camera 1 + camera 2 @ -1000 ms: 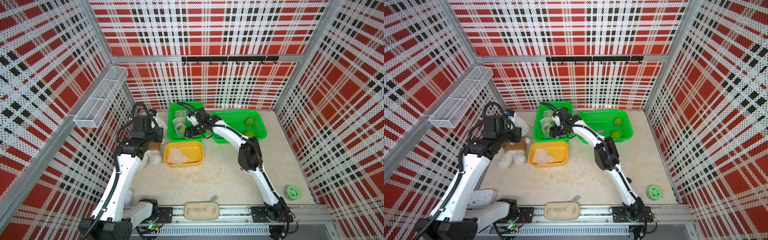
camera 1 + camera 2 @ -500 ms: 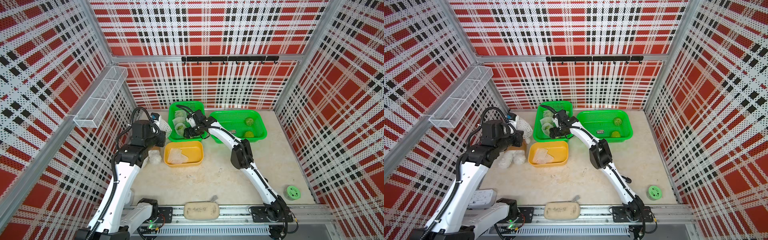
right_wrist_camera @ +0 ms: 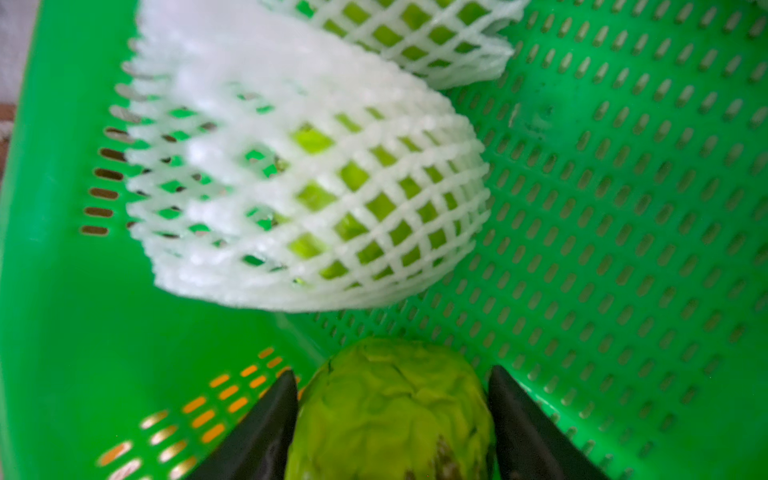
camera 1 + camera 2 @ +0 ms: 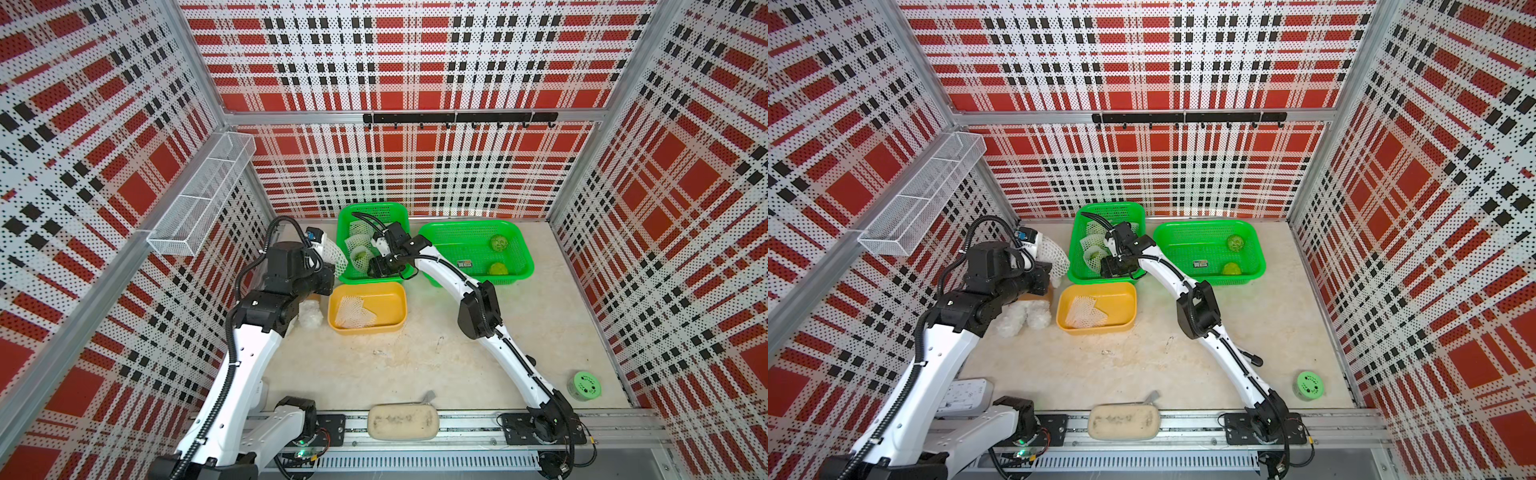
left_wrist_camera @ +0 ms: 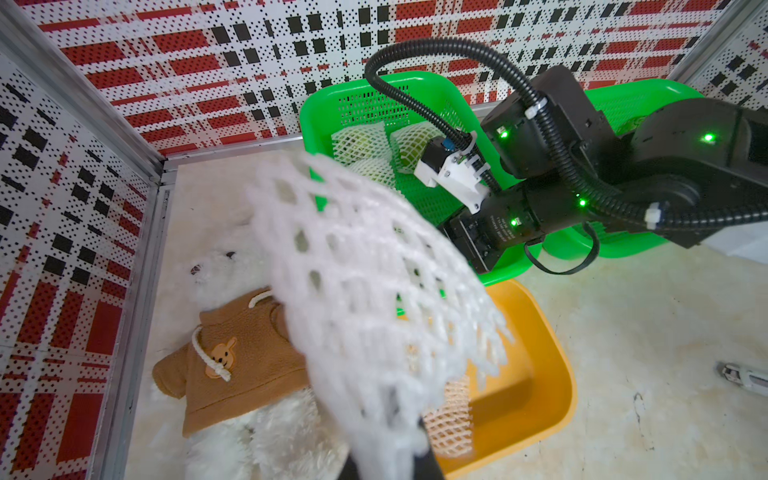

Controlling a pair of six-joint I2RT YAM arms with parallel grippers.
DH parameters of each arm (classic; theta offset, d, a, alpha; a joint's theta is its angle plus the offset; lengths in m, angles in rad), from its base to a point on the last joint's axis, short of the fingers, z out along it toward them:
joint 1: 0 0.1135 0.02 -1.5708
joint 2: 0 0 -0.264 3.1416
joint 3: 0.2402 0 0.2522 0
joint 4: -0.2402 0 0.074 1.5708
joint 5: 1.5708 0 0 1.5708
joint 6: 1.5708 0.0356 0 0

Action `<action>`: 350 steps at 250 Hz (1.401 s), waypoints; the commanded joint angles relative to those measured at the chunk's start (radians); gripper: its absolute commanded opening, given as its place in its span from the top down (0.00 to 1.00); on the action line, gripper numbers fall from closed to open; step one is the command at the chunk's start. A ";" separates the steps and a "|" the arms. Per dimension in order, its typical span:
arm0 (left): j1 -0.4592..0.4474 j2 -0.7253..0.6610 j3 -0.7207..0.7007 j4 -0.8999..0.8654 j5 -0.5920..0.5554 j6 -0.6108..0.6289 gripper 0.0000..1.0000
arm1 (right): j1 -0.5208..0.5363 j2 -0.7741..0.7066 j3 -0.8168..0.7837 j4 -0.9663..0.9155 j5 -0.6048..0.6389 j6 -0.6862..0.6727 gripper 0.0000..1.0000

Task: Sleeve custard apples in foam nets
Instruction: Pick up the custard apple from the basket, then place the custard apple at the center of the board.

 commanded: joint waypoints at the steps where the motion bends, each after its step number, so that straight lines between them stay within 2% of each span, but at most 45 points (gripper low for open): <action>1: -0.006 -0.017 -0.009 0.030 0.019 -0.022 1.00 | 0.007 -0.019 0.015 -0.017 -0.005 -0.015 0.41; 25: -0.006 -0.018 -0.009 0.032 0.023 -0.024 1.00 | 0.005 -0.075 -0.013 -0.004 0.021 -0.032 0.49; 66: -0.007 -0.021 -0.011 0.038 0.025 -0.030 1.00 | -0.007 -0.159 -0.032 0.010 0.042 -0.057 0.57; 124: -0.015 -0.019 -0.008 0.046 0.039 -0.034 1.00 | -0.015 -0.266 -0.069 -0.014 0.063 -0.097 0.61; 155: -0.028 -0.016 -0.006 0.062 0.118 -0.027 1.00 | -0.015 -0.401 -0.195 -0.001 0.106 -0.145 0.62; 183: -0.061 -0.008 -0.001 0.069 0.175 -0.025 1.00 | -0.015 -0.601 -0.464 0.067 0.152 -0.180 0.62; 216: -0.125 0.002 -0.005 0.085 0.188 -0.026 1.00 | -0.017 -0.876 -0.892 0.204 0.190 -0.180 0.62; 261: -0.316 0.012 -0.059 0.199 0.176 -0.072 1.00 | -0.016 -1.204 -1.441 0.419 0.230 -0.152 0.60; 294: -0.456 0.036 -0.115 0.306 0.166 -0.089 1.00 | -0.011 -1.340 -1.775 0.637 0.202 -0.115 0.60; 316: -0.527 0.040 -0.177 0.397 0.190 -0.095 1.00 | -0.006 -1.395 -1.943 0.799 0.191 -0.096 0.59; 350: -0.567 0.018 -0.295 0.552 0.219 -0.145 1.00 | -0.001 -1.437 -2.119 0.996 0.169 -0.075 0.55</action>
